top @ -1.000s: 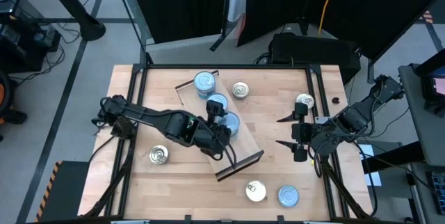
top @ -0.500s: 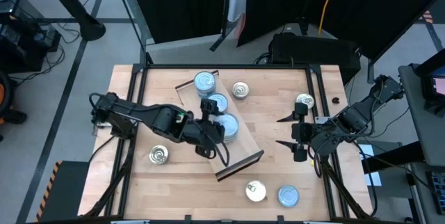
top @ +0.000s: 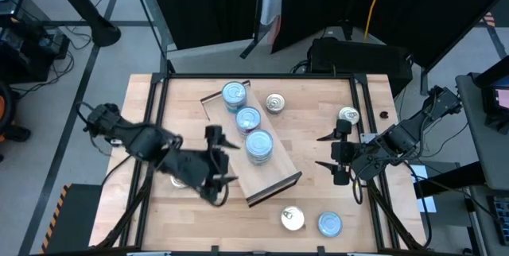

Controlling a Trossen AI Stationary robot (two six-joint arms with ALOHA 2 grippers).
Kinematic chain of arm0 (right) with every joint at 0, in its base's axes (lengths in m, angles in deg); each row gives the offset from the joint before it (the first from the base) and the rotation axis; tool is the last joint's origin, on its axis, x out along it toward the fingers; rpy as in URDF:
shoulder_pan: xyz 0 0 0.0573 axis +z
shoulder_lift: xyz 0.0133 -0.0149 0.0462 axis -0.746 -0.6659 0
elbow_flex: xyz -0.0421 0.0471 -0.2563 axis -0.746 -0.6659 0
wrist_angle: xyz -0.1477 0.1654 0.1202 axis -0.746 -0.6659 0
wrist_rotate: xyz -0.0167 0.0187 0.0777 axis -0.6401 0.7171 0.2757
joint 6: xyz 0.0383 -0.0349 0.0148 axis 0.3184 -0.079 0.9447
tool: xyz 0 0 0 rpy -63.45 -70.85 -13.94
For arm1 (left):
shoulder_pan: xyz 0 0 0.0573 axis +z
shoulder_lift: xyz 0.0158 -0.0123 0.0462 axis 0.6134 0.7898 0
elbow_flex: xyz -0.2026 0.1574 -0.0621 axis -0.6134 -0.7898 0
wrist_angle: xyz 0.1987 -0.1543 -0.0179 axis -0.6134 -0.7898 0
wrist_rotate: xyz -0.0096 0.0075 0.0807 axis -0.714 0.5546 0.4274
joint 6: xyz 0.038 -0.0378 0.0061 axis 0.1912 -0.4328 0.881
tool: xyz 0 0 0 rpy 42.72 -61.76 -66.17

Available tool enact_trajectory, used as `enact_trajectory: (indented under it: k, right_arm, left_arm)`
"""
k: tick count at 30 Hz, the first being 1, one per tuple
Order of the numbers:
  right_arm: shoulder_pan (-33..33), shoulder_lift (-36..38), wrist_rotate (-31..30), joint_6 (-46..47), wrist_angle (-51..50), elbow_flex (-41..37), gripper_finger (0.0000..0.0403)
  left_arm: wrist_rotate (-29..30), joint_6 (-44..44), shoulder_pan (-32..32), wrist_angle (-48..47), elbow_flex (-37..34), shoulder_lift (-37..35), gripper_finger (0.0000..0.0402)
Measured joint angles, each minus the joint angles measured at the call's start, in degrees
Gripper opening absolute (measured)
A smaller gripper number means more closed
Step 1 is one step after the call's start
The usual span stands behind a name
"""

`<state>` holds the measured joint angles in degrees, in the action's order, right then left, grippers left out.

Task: Stack canned seafood by type on shelf
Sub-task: Stack the green tuna can on top of the green tuna cans on the shelf

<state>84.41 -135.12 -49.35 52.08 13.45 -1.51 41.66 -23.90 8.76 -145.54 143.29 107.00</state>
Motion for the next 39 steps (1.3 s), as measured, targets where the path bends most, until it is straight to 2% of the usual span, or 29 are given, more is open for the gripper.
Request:
enact_trajectory:
  k: [3, 8, 13, 16, 19, 21, 31, 39]
  right_arm:
    - [0.00, 0.01, -0.45, -0.69, -0.16, -0.01, 0.0315]
    - [-0.02, 0.82, -0.59, 0.17, -5.49, -0.01, 0.0306]
    - [-0.49, 3.14, -0.34, 0.42, -11.88, -0.01, 0.0268]
    - [-0.59, 4.77, 4.47, 2.35, -12.43, -0.01, 0.0235]
    - [-0.21, 5.12, 14.31, 7.87, -12.39, -0.01, 0.0203]
    - [0.75, 4.95, 18.25, 13.34, -12.20, -0.10, 0.0185]
    - [7.57, -1.02, 26.35, 35.06, -4.82, -8.23, 0.0118]
    - [13.40, -10.47, 32.12, 45.90, 4.05, -10.17, 0.0065]
  left_arm:
    - [2.36, -3.87, -2.52, 0.04, -3.04, 0.05, 0.0370]
    - [10.32, -11.67, -7.26, -0.13, -9.35, 0.39, 0.0370]
    - [21.96, -22.52, -12.20, 0.08, -13.23, 0.28, 0.0370]
    - [26.14, -27.80, -14.32, 0.80, -15.46, 0.28, 0.0370]
    - [26.78, -31.55, -15.61, 1.19, -17.84, 0.28, 0.0370]
    - [26.94, -33.17, -15.86, 1.67, -20.05, 0.28, 0.0370]
    - [25.50, -42.46, -16.43, 1.00, -30.23, 0.28, 0.0370]
    - [23.42, -48.03, -19.06, 0.32, -32.88, 0.28, 0.0370]
